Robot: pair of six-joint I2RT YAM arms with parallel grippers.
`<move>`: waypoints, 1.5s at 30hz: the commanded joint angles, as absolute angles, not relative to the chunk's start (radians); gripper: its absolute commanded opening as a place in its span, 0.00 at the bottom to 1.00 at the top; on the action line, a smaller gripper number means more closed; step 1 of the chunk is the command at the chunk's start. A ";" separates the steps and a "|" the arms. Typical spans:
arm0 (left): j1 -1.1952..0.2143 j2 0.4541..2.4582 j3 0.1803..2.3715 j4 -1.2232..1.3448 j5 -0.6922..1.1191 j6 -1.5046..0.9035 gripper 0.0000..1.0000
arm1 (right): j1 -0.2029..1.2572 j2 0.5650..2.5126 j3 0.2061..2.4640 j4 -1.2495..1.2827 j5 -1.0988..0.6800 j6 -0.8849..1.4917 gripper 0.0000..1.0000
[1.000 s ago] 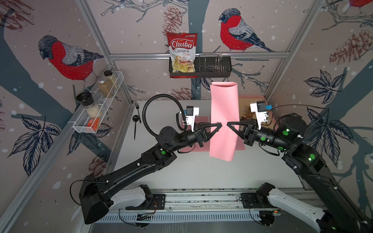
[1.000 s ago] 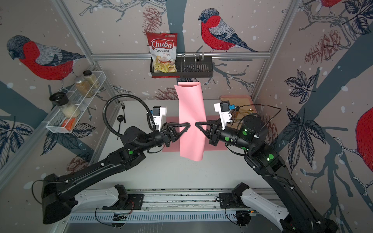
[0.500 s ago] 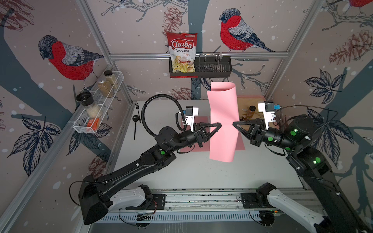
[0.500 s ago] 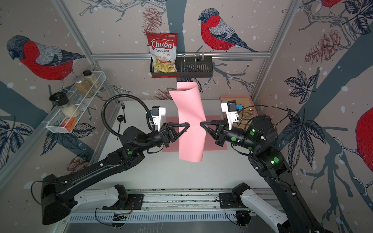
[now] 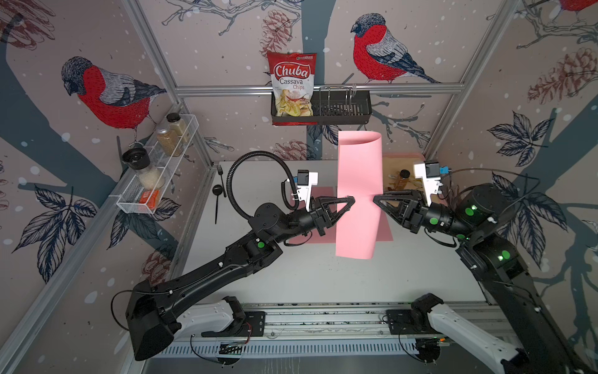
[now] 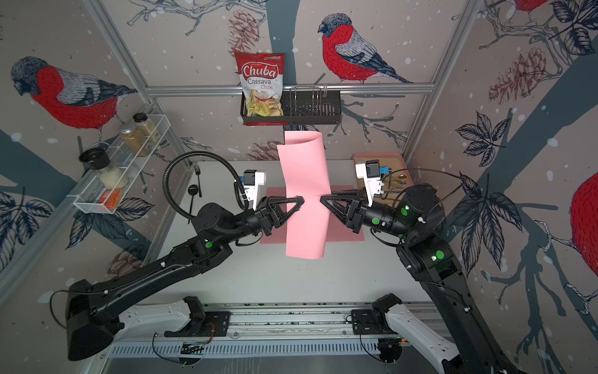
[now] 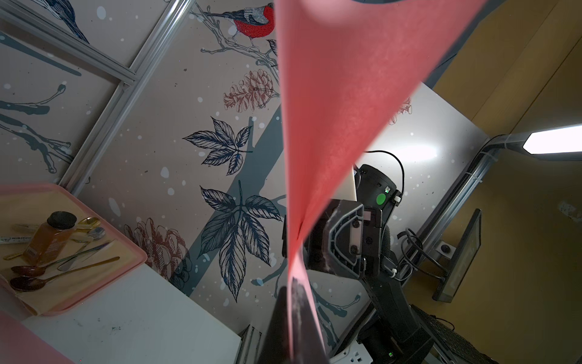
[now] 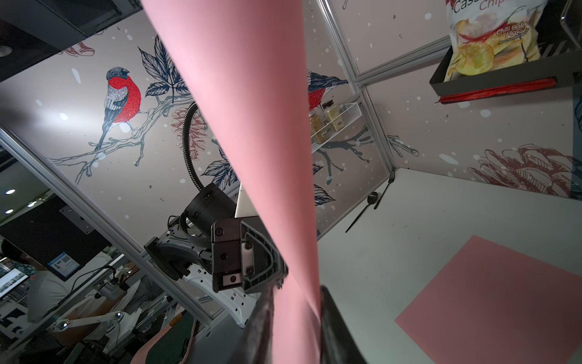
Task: Fold the rectangular paper in half along the long edge
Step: Fold the paper.
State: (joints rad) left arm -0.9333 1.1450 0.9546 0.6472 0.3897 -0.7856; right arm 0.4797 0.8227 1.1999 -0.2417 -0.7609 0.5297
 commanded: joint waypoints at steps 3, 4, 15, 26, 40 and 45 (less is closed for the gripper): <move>-0.934 1.143 0.957 0.690 0.396 -0.782 0.00 | 0.482 0.837 1.182 -0.153 -0.782 0.566 0.32; -0.934 1.143 0.957 0.689 0.396 -0.782 0.00 | 0.485 0.839 1.179 -0.141 -0.785 0.570 0.32; -0.935 1.144 0.957 0.689 0.397 -0.783 0.00 | 0.540 0.870 1.166 -0.083 -0.766 0.583 0.36; -0.937 1.143 0.956 0.685 0.397 -0.784 0.00 | 0.569 0.887 1.162 -0.066 -0.743 0.578 0.13; -0.938 1.138 0.966 0.670 0.394 -0.782 0.01 | 0.572 0.881 1.176 -0.140 -0.746 0.532 0.00; -0.937 1.146 0.977 0.663 0.396 -0.783 0.15 | 0.577 0.882 1.182 -0.163 -0.759 0.519 0.00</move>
